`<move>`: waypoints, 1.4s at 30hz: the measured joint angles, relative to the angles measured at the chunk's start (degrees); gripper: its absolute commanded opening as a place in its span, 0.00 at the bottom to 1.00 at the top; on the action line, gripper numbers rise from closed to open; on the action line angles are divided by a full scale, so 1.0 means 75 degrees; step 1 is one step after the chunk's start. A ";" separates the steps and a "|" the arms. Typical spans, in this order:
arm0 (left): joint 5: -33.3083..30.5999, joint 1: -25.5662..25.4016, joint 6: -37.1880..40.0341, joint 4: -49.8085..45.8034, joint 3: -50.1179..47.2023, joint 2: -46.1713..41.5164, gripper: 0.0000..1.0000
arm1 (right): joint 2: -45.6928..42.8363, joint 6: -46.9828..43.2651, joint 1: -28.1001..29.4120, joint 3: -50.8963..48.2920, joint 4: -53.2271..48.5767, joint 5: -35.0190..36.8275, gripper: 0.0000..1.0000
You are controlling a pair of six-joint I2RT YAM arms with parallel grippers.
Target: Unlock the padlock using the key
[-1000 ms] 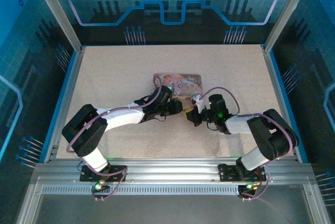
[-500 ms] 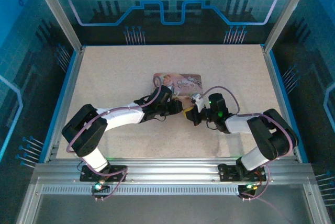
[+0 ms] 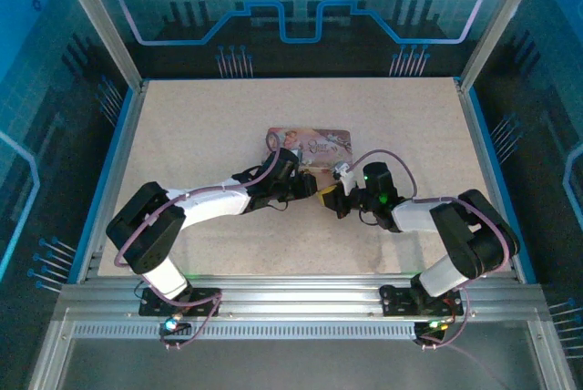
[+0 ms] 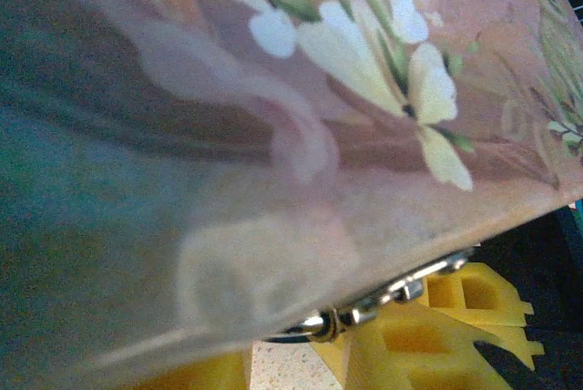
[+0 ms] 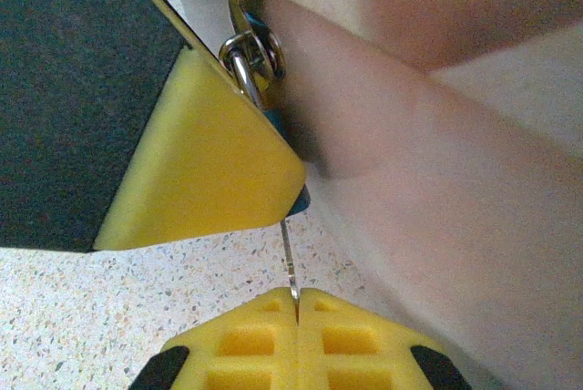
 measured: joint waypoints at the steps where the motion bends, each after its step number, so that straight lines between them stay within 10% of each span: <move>1: 0.0000 0.0003 0.0000 -0.0017 0.0012 0.0000 0.27 | 0.0000 0.0000 0.0000 0.0000 0.0003 -0.0009 0.00; 42: 0.0201 0.0067 0.0000 -0.0114 0.0070 -0.0003 0.27 | -0.0082 0.0003 0.0006 -0.0064 0.0064 -0.0073 0.00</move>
